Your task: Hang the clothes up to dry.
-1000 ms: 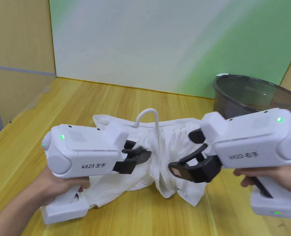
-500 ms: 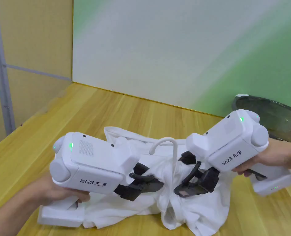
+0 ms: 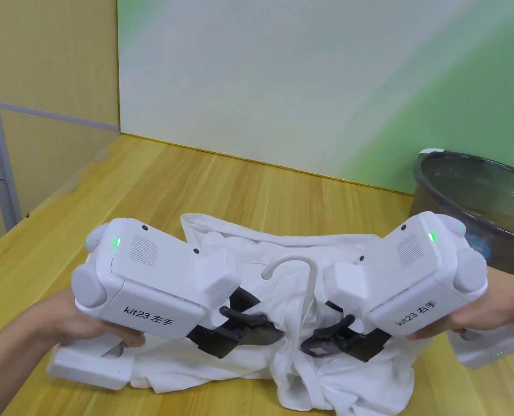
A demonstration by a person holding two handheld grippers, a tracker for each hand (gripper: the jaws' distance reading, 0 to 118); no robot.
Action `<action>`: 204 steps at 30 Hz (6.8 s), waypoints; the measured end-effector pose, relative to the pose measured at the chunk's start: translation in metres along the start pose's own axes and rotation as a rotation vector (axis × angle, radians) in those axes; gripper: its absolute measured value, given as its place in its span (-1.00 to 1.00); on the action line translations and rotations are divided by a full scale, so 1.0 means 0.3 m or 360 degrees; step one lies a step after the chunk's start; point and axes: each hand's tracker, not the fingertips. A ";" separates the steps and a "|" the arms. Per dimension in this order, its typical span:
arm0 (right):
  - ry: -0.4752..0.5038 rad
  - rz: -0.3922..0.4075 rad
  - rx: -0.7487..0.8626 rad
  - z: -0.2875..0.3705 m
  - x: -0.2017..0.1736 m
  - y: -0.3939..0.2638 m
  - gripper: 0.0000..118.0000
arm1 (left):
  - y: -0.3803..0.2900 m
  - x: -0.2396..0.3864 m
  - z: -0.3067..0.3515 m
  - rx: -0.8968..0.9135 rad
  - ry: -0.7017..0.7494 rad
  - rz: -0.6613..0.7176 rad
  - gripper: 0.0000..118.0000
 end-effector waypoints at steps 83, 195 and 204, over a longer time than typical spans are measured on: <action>-0.0894 -0.0995 0.1198 0.335 -0.227 -0.246 -0.90 | 0.204 -0.059 0.009 0.0608 0.0366 0.0370 -1.00; -0.3861 -0.2595 -0.0313 1.827 -2.055 -0.288 -0.89 | 1.389 1.442 -0.471 0.1499 -0.0968 -0.0202 -1.00; -0.3870 -0.2499 -0.0323 1.775 -2.067 -0.233 -0.24 | 1.394 1.421 -0.514 0.1406 -0.0931 -0.0167 -1.00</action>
